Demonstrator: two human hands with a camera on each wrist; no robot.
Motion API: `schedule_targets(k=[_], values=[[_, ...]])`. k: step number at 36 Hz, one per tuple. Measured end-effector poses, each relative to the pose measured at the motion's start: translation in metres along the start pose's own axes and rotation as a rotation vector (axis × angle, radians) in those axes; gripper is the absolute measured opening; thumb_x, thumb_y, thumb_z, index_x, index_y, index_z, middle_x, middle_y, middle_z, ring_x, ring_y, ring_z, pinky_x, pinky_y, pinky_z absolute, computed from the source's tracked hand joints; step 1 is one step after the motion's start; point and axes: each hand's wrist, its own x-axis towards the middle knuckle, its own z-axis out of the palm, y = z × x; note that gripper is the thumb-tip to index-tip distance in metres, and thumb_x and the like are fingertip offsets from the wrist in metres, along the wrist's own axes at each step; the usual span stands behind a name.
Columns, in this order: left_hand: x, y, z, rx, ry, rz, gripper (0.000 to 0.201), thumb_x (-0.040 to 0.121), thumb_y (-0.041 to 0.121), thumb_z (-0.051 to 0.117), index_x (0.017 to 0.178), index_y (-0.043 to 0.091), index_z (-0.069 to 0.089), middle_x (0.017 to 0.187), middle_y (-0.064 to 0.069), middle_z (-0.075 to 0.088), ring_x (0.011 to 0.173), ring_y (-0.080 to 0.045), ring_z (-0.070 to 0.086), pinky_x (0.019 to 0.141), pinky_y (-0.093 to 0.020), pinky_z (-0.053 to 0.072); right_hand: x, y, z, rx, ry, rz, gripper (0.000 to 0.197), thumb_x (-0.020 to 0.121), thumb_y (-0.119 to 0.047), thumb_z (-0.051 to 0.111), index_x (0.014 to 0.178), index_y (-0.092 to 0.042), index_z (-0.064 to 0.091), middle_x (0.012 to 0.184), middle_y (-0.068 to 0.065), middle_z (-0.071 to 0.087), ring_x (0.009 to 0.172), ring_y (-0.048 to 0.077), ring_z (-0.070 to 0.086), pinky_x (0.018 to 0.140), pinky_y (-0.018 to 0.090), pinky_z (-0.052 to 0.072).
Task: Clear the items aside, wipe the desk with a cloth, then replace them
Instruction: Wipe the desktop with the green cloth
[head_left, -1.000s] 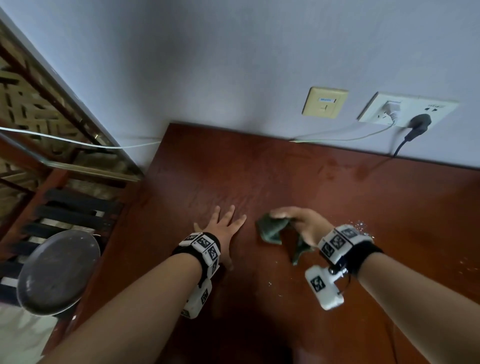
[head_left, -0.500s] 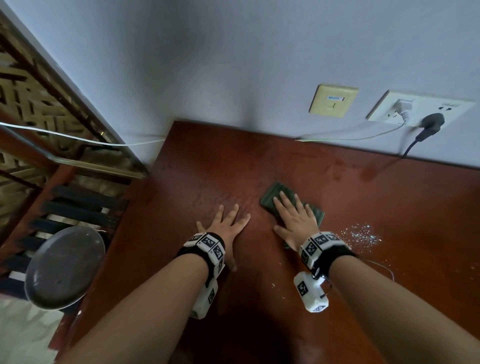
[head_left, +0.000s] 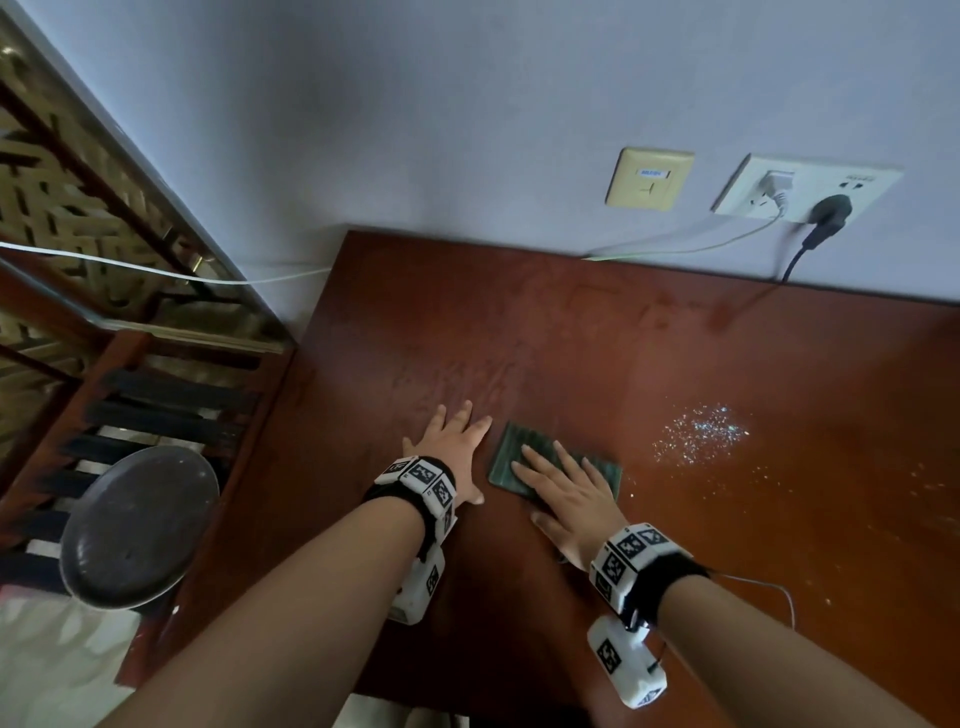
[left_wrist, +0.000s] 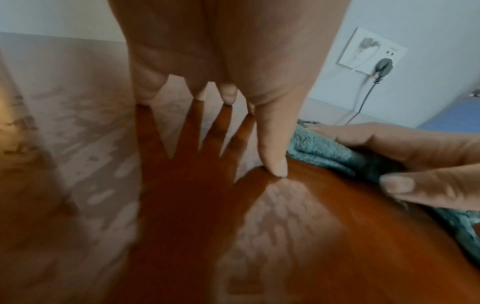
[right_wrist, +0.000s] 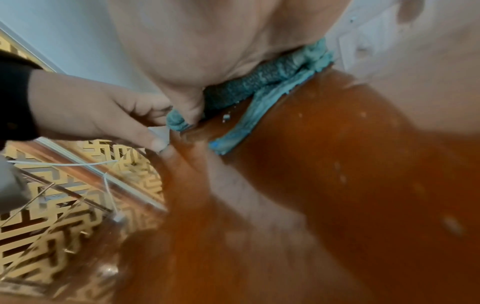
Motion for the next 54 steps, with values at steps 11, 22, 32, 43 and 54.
schedule_targets(k=[11, 22, 32, 43, 54], values=[[-0.027, -0.013, 0.028, -0.015, 0.014, 0.009, 0.098, 0.088, 0.045, 0.07, 0.157, 0.04, 0.001, 0.163, 0.015, -0.02, 0.152, -0.022, -0.016, 0.113, -0.071, 0.019, -0.028, -0.016, -0.016, 0.305, -0.165, -0.024, 0.062, 0.092, 0.011, 0.041, 0.133, -0.034, 0.055, 0.143, -0.017, 0.043, 0.135, 0.006, 0.033, 0.111, 0.019, 0.021], [-0.032, -0.023, 0.031, 0.082, -0.149, -0.003, 0.136, 0.069, 0.045, 0.087, 0.15, 0.046, -0.022, 0.153, 0.015, -0.042, 0.144, -0.026, -0.035, 0.105, -0.081, 0.014, 0.028, 0.018, -0.075, 0.642, 0.177, 0.441, 0.067, 0.089, 0.01, 0.038, 0.136, -0.036, 0.048, 0.148, -0.01, 0.035, 0.133, 0.034, 0.039, 0.102, 0.046, 0.044], [-0.033, -0.025, 0.033, 0.054, -0.139, 0.013, 0.135, 0.069, 0.045, 0.088, 0.15, 0.048, -0.02, 0.153, 0.017, -0.041, 0.144, -0.025, -0.036, 0.104, -0.083, 0.007, 0.049, 0.014, -0.018, -0.073, 0.035, 0.355, 0.083, 0.09, -0.059, 0.044, 0.149, -0.038, -0.012, 0.156, -0.013, -0.023, 0.145, 0.021, -0.021, 0.116, 0.051, -0.005], [-0.033, -0.028, 0.034, 0.035, -0.092, 0.011, 0.14, 0.065, 0.046, 0.09, 0.152, 0.043, -0.02, 0.155, 0.021, -0.036, 0.146, -0.02, -0.033, 0.106, -0.081, 0.006, -0.004, -0.031, 0.019, -0.094, 0.002, 0.091, 0.072, 0.095, -0.05, 0.039, 0.148, -0.044, -0.009, 0.156, -0.017, -0.019, 0.144, 0.018, -0.022, 0.116, 0.048, -0.01], [-0.046, -0.031, 0.048, -0.022, 0.029, -0.019, 0.126, 0.076, 0.042, 0.083, 0.155, 0.039, -0.014, 0.162, 0.014, -0.023, 0.151, -0.023, -0.019, 0.112, -0.073, 0.013, -0.063, -0.054, 0.049, 0.094, 0.013, -0.168, 0.059, 0.092, -0.011, 0.044, 0.14, -0.045, 0.039, 0.152, -0.026, 0.017, 0.142, 0.003, -0.004, 0.115, 0.037, -0.008]])
